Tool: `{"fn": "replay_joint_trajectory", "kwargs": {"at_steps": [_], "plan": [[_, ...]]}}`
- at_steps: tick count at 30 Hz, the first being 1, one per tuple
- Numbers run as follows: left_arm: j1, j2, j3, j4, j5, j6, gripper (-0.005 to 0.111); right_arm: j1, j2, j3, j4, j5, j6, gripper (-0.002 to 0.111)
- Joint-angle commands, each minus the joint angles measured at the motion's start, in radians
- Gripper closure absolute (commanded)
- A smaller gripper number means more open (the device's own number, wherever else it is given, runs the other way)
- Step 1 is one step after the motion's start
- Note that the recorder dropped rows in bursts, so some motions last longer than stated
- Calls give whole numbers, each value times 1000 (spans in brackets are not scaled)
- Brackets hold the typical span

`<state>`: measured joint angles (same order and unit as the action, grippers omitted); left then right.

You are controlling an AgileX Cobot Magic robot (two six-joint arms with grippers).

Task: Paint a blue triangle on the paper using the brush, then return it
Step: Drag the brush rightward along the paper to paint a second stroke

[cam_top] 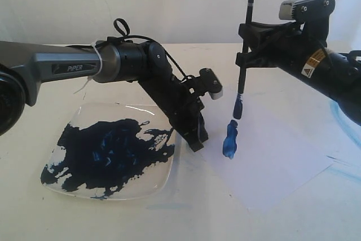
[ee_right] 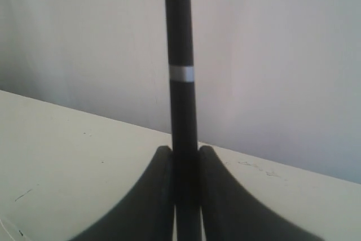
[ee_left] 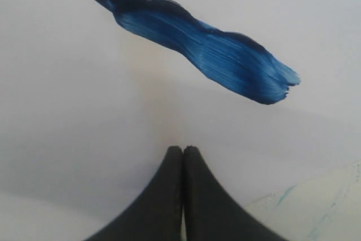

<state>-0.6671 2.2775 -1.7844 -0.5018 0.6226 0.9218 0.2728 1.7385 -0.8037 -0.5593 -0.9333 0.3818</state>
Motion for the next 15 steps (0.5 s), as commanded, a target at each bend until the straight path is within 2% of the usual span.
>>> {"fn": "replay_joint_trajectory", "kwargs": {"at_steps": [1,6,10,15], "plan": [[-4,3,-2,-13,17,-3,107,-5,7,-3,24,-21,-8,108],[-4,3,-2,-13,24,-3,107,-5,38,-3,32,-103,14,108],[-4,3,-2,-13,24,-3,107,-5,38,-3,30,-13,14,108],[-4,3,-2,-13,24,-3,107,-5,38,-3,30,-18,14,108]]}}
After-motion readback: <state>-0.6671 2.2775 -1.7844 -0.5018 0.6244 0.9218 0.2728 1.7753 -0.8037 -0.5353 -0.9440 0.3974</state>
